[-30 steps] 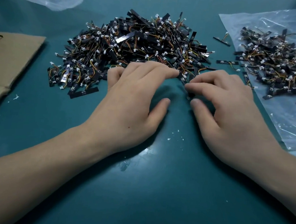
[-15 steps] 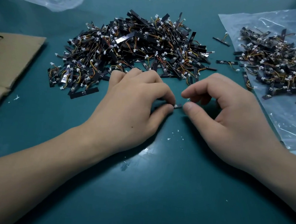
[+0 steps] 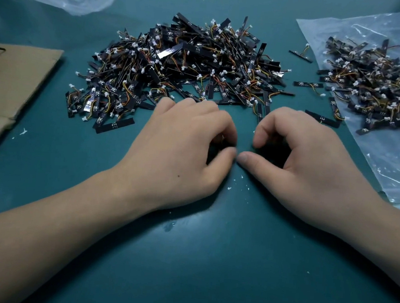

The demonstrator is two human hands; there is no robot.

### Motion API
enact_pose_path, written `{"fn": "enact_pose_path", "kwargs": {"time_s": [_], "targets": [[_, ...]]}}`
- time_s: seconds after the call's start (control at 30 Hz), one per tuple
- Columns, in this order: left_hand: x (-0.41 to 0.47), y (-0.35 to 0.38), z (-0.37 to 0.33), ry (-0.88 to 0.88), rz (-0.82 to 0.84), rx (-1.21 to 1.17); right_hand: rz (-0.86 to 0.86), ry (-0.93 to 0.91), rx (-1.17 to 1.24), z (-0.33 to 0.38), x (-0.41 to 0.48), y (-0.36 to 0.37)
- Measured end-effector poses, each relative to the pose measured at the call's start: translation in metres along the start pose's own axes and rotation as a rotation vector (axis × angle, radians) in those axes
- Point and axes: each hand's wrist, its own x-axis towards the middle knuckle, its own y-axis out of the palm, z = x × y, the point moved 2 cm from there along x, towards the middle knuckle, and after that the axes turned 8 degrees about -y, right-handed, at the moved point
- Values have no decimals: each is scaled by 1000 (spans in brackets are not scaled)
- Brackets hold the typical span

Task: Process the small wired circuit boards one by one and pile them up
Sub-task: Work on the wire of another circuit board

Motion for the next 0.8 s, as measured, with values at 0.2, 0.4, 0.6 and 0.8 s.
{"fn": "enact_pose_path", "kwargs": {"time_s": [0.2,0.4,0.6,0.8], "targets": [[-2,1,-1,67,21,-60,32,78,-81,0,0,-1],[0,0,1,113,-80,-331,66,45,-52,2,1,1],[0,-6,3,151,-159,-428,-69,14,141,7,1,-6],[2,-1,3,197,-83,-296,-32,11,201,4,1,-5]]}}
